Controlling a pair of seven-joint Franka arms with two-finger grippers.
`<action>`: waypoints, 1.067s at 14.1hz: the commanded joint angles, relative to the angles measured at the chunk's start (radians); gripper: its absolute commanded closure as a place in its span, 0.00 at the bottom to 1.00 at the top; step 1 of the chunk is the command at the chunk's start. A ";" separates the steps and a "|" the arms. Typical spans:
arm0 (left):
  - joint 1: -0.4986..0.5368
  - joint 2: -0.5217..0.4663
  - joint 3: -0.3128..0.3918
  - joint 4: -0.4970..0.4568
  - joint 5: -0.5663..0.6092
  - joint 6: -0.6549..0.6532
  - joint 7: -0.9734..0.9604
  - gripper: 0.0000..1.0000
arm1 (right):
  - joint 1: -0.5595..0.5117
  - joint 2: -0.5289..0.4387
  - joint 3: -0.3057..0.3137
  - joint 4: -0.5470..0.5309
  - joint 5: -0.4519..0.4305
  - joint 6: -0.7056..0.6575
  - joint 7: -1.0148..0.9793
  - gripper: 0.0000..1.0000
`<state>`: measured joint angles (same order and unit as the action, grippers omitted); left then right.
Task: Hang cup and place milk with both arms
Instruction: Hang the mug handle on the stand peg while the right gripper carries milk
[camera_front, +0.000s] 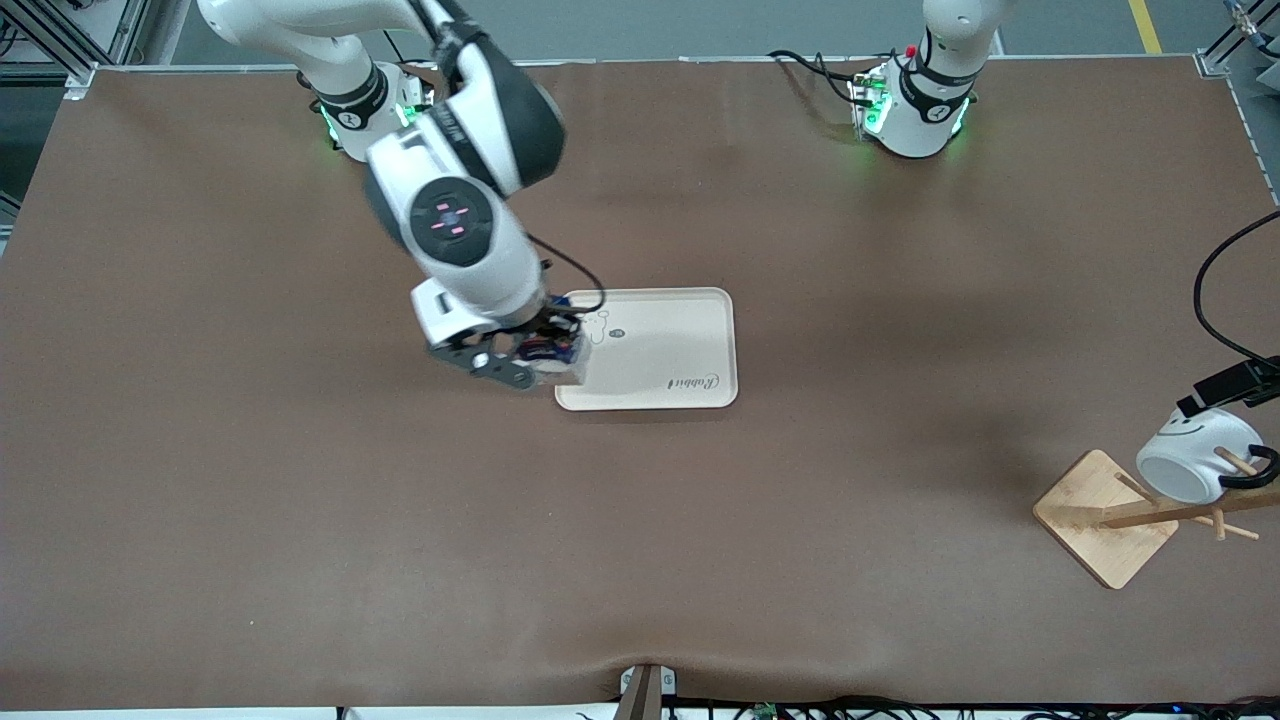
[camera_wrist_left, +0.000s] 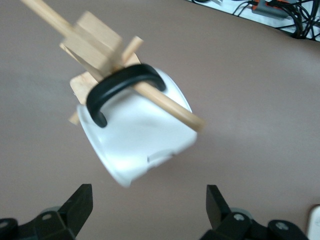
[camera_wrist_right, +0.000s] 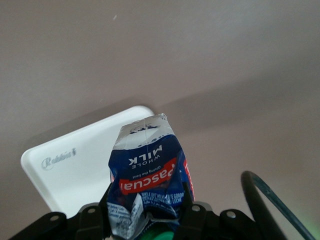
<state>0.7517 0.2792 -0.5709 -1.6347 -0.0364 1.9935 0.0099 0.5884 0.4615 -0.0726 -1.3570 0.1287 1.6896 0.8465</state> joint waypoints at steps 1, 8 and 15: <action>0.005 -0.055 -0.050 -0.007 -0.010 -0.067 -0.092 0.00 | -0.146 -0.043 0.017 -0.005 -0.015 -0.076 -0.157 1.00; 0.003 -0.118 -0.156 0.016 0.052 -0.185 -0.205 0.00 | -0.444 -0.064 0.014 -0.120 -0.151 -0.054 -0.516 1.00; 0.006 -0.132 -0.188 0.090 0.092 -0.324 -0.219 0.00 | -0.628 -0.173 0.014 -0.523 -0.239 0.329 -0.725 1.00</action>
<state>0.7481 0.1524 -0.7558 -1.5641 0.0257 1.7078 -0.2105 0.0081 0.3648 -0.0805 -1.7675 -0.0610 1.9717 0.1526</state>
